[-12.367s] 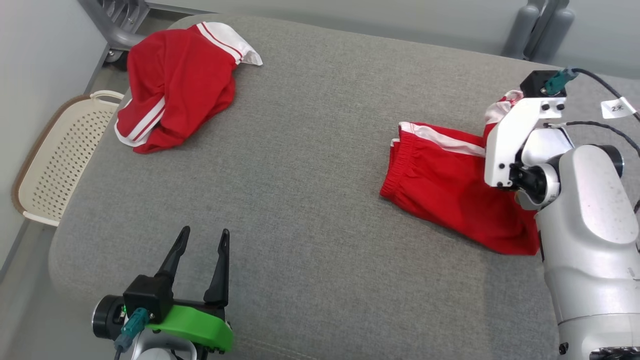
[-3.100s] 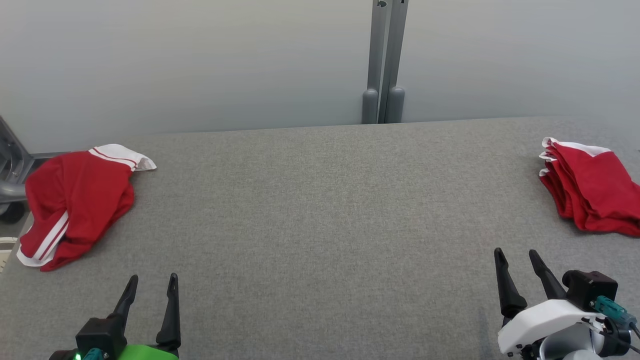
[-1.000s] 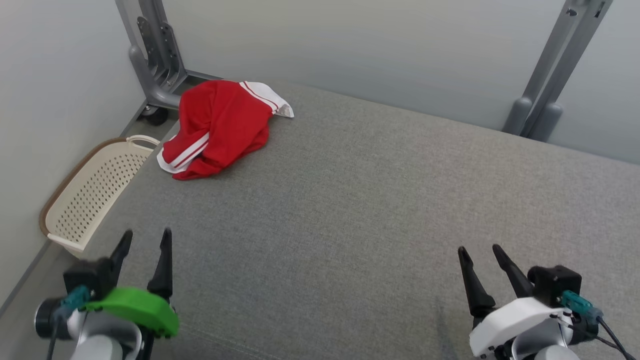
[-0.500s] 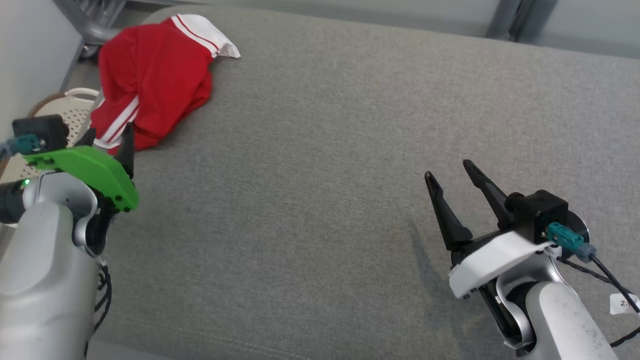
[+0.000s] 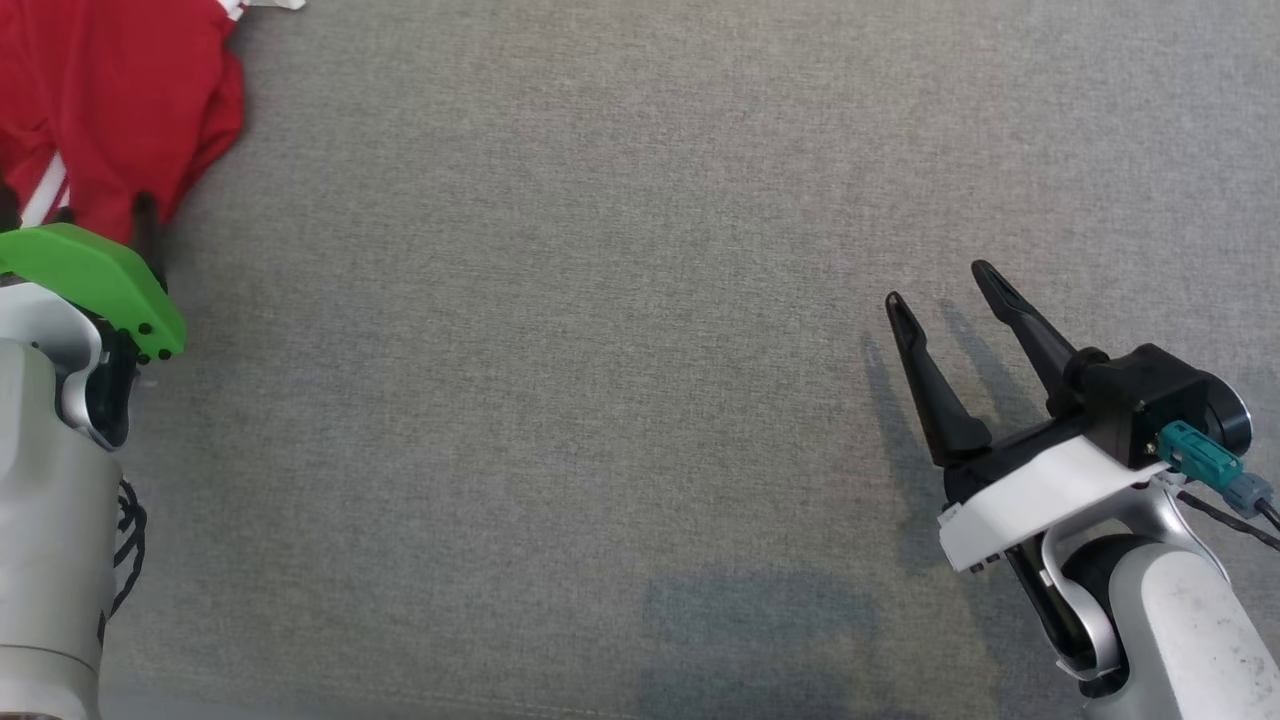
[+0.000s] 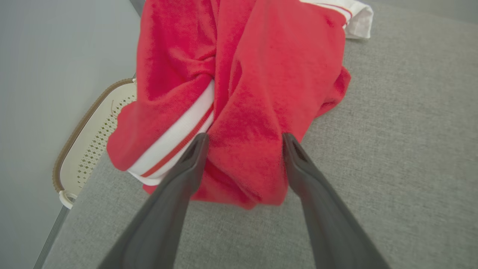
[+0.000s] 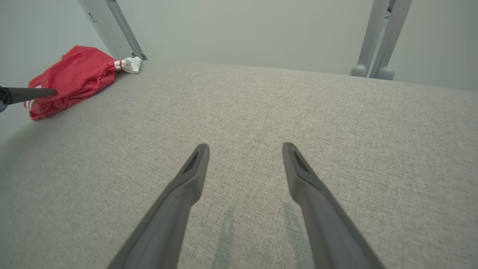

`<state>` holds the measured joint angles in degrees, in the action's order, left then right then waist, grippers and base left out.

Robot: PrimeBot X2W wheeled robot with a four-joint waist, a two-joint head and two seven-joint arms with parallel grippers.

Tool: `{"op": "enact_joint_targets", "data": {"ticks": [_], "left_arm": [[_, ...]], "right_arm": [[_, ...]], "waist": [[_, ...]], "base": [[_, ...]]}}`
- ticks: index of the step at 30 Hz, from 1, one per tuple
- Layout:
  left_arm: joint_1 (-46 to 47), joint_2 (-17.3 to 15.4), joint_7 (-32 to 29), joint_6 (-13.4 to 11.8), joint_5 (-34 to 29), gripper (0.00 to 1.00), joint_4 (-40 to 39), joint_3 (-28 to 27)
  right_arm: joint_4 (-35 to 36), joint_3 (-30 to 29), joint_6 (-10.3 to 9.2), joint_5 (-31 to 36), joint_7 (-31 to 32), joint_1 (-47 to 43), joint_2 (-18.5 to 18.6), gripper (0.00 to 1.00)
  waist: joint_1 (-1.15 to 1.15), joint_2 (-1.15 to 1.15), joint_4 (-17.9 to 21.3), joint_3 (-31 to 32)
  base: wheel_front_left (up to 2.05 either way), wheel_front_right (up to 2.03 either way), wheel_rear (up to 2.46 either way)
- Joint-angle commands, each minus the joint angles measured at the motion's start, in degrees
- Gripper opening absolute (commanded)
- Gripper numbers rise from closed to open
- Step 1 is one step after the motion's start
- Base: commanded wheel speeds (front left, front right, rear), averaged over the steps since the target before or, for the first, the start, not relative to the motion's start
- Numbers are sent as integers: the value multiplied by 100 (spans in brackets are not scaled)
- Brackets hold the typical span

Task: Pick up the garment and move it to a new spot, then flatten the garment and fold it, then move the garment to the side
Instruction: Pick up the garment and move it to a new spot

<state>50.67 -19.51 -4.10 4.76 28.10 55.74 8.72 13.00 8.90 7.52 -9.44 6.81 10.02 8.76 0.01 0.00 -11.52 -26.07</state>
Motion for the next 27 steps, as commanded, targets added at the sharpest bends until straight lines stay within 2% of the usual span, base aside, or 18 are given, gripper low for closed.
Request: {"op": "enact_joint_targets", "data": {"ticks": [1, 4, 5, 6, 7, 15, 20, 23, 27], "left_arm": [[122, -63, 58, -110, -56, 100, 125, -1], [163, -111, 187, -245, -83, 100, 312, -5], [181, -113, 225, -273, -91, 95, 360, -10], [196, -107, 280, -290, -95, 40, 399, -8], [209, -100, 355, -313, -102, 0, 438, -8], [306, -32, 858, -364, -149, 0, 525, 45], [404, 42, 1245, -364, -240, 0, 404, 166], [579, 106, 1237, -378, -354, 0, 246, 312], [760, 196, 1104, -277, -491, 0, 9, 546]], "right_arm": [[79, 10, -6, 52, -3, -11, 17, 100], [141, 47, -6, 70, -16, -23, 19, 100], [152, 52, -6, 67, -17, -30, 23, 100], [160, 50, -6, 67, -21, -39, 25, 100], [160, 40, -6, 81, -28, -50, 27, 100], [-73, 14, -6, 2, -158, -155, -52, 100], [-456, 85, -6, -107, -377, -275, -203, 100], [-655, 57, -7, -175, -480, -360, -278, 100], [-933, 85, -6, -246, -583, -560, -383, 100]], "waist": [[-1, 0, 238, -263], [-1, 0, 300, -274], [-1, 0, 315, -273], [-1, 0, 327, -266], [-1, 0, 335, -248], [-1, 0, 338, 186], [-1, 0, 401, 876], [-1, 0, 451, 1286], [-1, 0, 557, 1879]], "base": [[0, 0, 0], [0, 0, 0], [0, 0, 0], [0, 0, 0], [0, 0, 0], [0, 0, 0], [0, 0, 0], [0, 0, 0], [0, 0, 0]]}}
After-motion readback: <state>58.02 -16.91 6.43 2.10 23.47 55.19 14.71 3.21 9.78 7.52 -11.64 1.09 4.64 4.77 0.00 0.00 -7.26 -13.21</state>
